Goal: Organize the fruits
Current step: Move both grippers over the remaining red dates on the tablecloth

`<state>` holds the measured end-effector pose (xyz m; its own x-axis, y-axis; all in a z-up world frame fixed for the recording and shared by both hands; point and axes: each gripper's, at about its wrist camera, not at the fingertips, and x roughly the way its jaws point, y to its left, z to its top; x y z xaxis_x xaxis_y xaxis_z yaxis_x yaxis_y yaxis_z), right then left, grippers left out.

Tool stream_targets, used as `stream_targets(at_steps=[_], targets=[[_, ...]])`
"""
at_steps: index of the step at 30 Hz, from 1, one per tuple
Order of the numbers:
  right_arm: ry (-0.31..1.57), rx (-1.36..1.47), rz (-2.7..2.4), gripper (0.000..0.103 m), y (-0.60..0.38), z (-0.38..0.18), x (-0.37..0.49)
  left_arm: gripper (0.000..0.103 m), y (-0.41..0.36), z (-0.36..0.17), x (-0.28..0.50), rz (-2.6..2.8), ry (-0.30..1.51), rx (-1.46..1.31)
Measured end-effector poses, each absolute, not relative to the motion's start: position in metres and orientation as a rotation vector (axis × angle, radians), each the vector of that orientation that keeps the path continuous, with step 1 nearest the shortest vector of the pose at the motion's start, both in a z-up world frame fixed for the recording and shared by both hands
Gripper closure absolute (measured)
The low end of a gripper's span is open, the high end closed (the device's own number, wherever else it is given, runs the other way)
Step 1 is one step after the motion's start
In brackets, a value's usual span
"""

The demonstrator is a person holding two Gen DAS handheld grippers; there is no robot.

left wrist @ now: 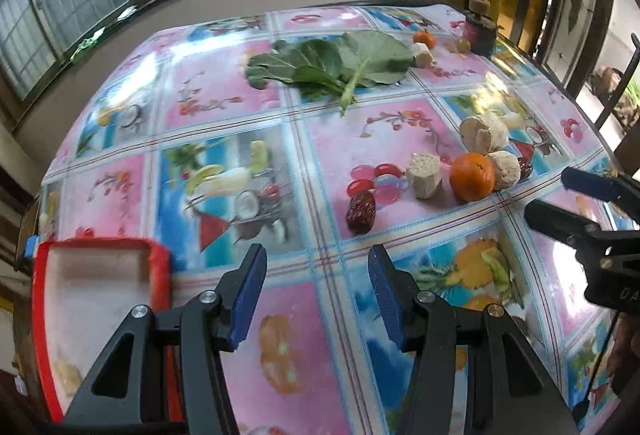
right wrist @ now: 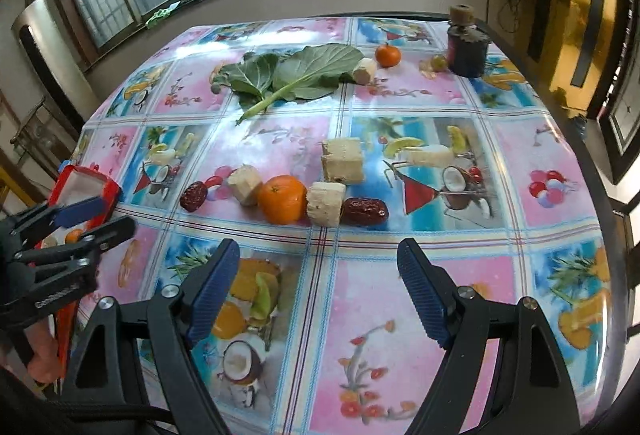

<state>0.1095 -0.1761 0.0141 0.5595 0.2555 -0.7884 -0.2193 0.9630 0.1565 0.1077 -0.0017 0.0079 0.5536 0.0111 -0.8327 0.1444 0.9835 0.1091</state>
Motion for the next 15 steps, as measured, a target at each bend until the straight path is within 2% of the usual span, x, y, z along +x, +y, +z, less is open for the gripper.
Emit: stream_targets(at_steps=[11, 13, 15], targets=[[0.913, 0.056, 0.276, 0.022, -0.178, 0.009, 0.127, 0.051, -0.007, -0.007, 0.127, -0.11, 0.987, 0.18], [0.924, 0.037, 0.275, 0.027, -0.17, 0.005, 0.132, 0.051, -0.006, -0.009, 0.129, -0.112, 0.989, 0.172], [0.937, 0.029, 0.249, 0.047, -0.167, 0.0, 0.137, 0.052, -0.005, -0.011, 0.13, -0.119, 0.993, 0.165]])
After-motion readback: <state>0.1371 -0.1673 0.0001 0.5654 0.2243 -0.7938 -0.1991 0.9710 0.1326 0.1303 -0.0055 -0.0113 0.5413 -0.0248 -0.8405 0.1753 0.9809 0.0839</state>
